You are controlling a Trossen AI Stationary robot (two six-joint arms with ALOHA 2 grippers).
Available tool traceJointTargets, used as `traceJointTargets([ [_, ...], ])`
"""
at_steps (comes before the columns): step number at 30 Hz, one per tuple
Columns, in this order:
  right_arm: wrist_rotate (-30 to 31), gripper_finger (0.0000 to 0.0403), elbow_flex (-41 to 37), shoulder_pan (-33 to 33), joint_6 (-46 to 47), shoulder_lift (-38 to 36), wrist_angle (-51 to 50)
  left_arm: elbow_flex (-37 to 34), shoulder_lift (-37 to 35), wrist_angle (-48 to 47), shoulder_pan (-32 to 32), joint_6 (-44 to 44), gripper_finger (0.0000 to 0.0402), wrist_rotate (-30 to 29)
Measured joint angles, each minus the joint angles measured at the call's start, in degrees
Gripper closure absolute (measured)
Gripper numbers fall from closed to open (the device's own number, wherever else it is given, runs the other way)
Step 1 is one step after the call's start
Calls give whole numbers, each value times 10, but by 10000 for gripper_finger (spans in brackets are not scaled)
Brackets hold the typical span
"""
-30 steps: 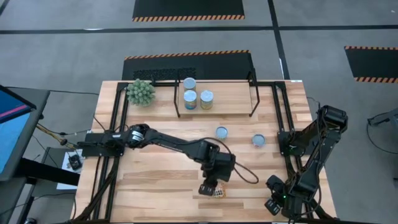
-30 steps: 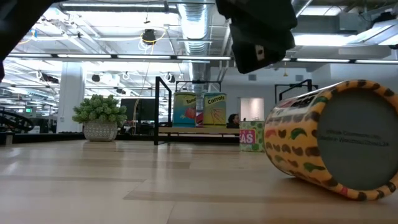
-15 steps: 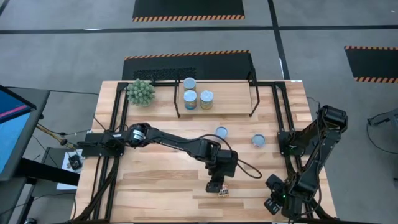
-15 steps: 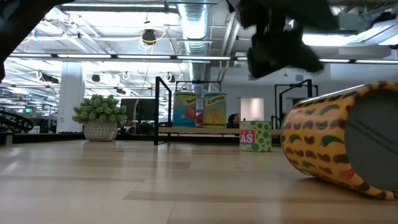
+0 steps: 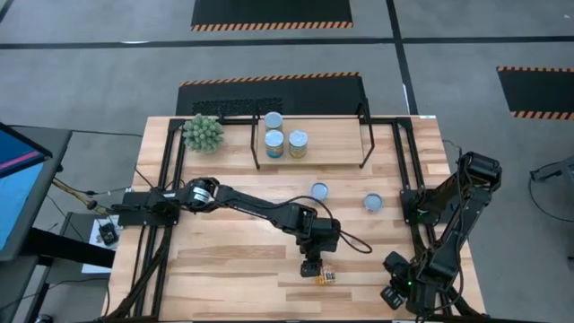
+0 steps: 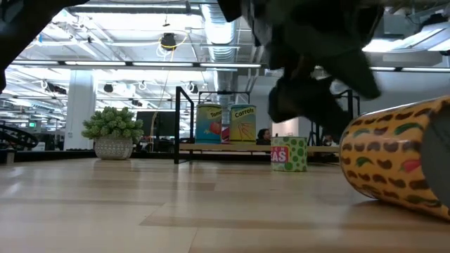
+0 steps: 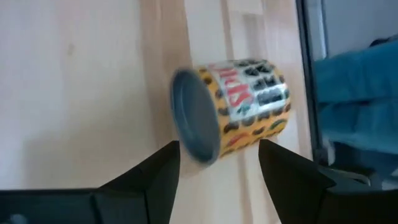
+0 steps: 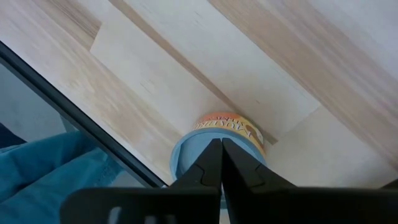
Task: Pick and place cans onto a shelf
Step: Move the canned black beans to the center of the table
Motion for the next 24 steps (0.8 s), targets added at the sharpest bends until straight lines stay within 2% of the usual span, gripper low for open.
traceJointTargets([
  [4, 0, 384, 0, 0, 0, 0, 0, 3, -2, 36, -2, -7, 196, 7],
  [17, 0, 378, 0, 0, 0, 0, 0, 2, -2, 39, -16, 4, 196, -37],
  [24, 0, 384, 0, 0, 0, 0, 0, -12, -2, 58, -16, 4, 196, -37],
])
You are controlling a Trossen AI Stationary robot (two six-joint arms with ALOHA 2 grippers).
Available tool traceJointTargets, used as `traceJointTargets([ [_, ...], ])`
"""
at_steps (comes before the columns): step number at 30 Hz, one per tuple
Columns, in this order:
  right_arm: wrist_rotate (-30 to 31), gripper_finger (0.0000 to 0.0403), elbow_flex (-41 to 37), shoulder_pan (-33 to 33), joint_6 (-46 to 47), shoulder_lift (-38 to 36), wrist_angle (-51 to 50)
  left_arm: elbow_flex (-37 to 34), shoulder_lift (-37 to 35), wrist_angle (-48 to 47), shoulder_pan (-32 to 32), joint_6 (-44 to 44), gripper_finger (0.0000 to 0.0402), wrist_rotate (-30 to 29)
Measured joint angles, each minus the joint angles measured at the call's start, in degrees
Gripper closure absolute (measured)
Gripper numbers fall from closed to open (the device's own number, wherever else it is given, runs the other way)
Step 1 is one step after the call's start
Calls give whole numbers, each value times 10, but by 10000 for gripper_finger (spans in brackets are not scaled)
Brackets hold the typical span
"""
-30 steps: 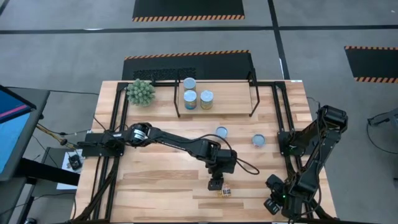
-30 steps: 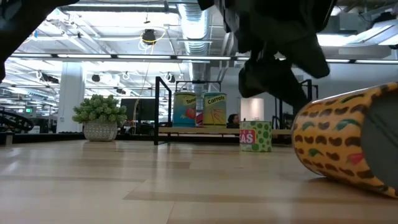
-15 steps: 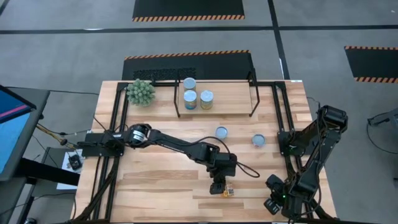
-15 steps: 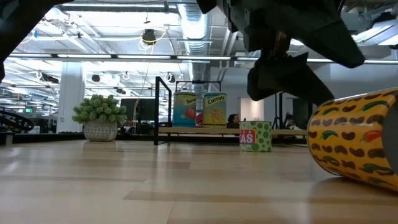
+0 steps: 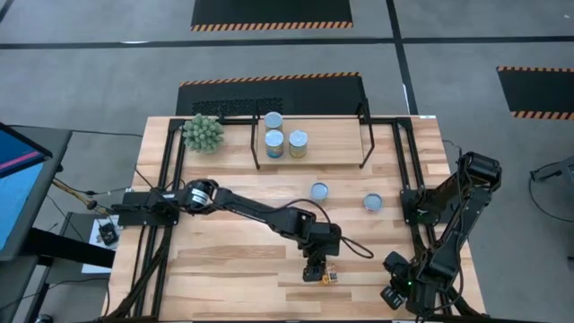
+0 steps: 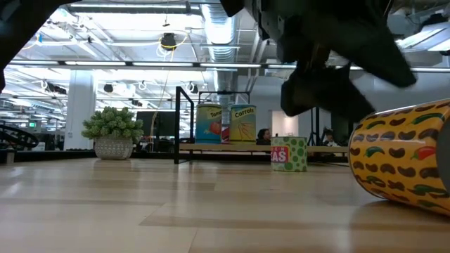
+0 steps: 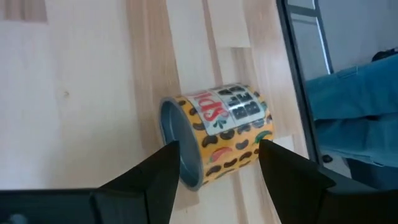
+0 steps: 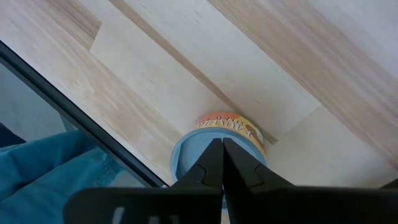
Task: Pick and place cans onto a shelf
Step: Move the canned black beans to the center of the table
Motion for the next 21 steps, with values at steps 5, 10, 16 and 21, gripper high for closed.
traceJointTargets([
  [5, 0, 377, 0, 0, 0, 0, 0, -15, 0, 6, -1, -11, 196, 8],
  [10, 0, 377, 0, 0, 0, 0, 0, -15, 0, 8, -1, -3, 219, -10],
  [16, 0, 384, 0, 0, 0, 0, 0, -14, 0, 6, -1, 23, 321, -11],
  [21, 0, 379, 0, 0, 0, 0, 0, -14, 0, 6, -1, 31, 392, -12],
])
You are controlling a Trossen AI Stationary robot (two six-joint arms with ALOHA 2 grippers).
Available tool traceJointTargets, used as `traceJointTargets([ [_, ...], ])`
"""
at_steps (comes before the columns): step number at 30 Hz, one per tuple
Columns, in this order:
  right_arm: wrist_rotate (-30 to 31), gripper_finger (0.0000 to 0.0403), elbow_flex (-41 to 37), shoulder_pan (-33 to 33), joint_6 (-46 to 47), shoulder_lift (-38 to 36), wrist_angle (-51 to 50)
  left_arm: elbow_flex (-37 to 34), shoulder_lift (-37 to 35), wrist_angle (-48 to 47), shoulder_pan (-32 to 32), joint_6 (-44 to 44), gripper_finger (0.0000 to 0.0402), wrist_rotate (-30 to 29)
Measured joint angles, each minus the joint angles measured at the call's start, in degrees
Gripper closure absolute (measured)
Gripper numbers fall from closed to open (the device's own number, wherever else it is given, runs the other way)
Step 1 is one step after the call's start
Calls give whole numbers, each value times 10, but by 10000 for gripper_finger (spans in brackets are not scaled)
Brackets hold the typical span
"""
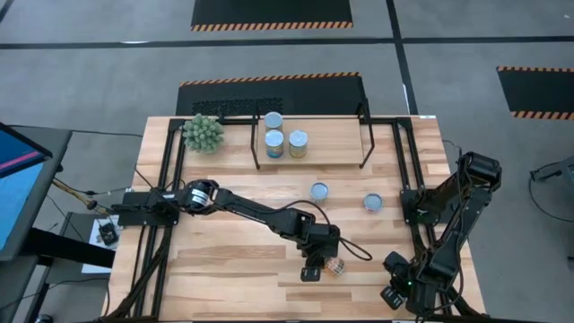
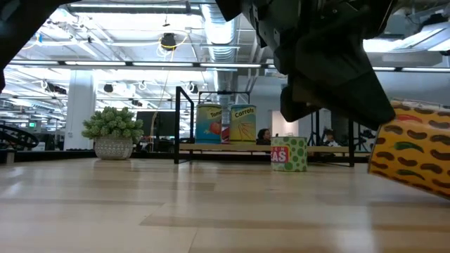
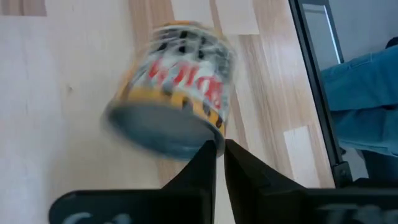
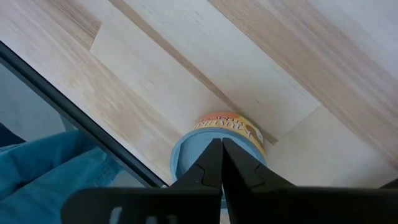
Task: Pick and place cans onto a shelf
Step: Move the canned black beans to the center of the table
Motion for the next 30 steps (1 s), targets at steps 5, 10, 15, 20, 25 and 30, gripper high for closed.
traceJointTargets([
  [5, 0, 378, 0, 0, 0, 0, 0, 0, 0, 0, 0, 3, 398, -9],
  [10, 0, 385, 0, 0, 0, 0, 0, 1, -5, -8, 1, 2, 400, -14],
  [15, 3, 380, 0, 0, 0, 0, -2, 22, -20, -103, 9, 1, 401, -34],
  [20, 3, 375, 0, 0, 0, 0, -7, 101, -21, -257, 15, 59, 401, -132],
  [25, 4, 382, 0, 0, 0, 0, -16, 150, -22, -318, 37, 103, 401, -166],
  [30, 5, 384, 0, 0, 0, 0, -17, 162, -22, -365, 67, 134, 401, -190],
])
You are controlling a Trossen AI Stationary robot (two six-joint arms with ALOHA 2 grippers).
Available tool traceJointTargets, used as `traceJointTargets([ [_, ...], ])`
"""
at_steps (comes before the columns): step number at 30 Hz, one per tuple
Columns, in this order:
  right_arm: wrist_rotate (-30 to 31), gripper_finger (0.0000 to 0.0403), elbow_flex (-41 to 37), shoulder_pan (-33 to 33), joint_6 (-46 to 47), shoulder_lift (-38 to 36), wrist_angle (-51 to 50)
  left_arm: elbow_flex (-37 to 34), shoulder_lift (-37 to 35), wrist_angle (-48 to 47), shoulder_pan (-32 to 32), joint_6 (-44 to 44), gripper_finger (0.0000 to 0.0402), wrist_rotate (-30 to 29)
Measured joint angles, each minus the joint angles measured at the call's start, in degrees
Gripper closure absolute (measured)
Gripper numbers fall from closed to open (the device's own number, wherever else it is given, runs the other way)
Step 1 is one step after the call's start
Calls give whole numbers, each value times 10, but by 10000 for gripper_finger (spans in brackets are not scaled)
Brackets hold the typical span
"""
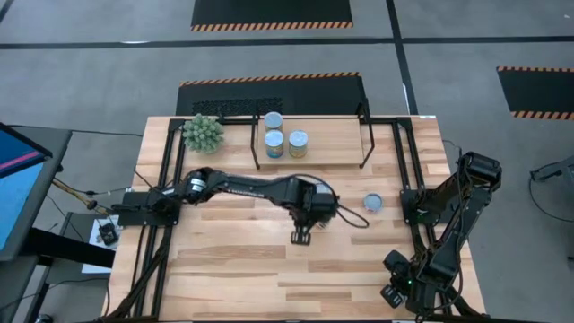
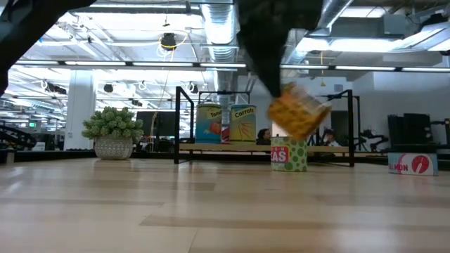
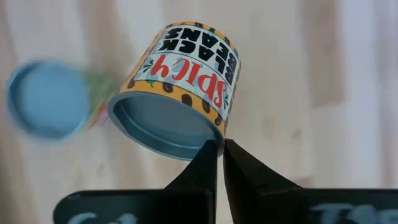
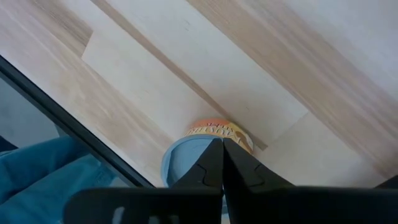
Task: Pick and place cans onto a shelf
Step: Move the canned black beans to the center of the table
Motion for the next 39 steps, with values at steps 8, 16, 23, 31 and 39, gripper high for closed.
traceJointTargets([
  [8, 0, 376, 0, 0, 0, 0, -17, 1, 2, -126, 16, 30, 401, -68],
  [16, 0, 383, 0, 0, 0, 0, -28, -32, 4, -172, 16, 44, 401, -68],
  [23, 0, 375, 0, 0, 0, 0, -28, -52, 3, -184, 13, 54, 401, -70],
  [31, 0, 382, 0, 0, 0, 0, -28, -52, 3, -186, 13, 75, 401, -70],
  [39, 0, 377, 0, 0, 0, 0, -34, -81, 3, -186, 13, 90, 401, -84],
])
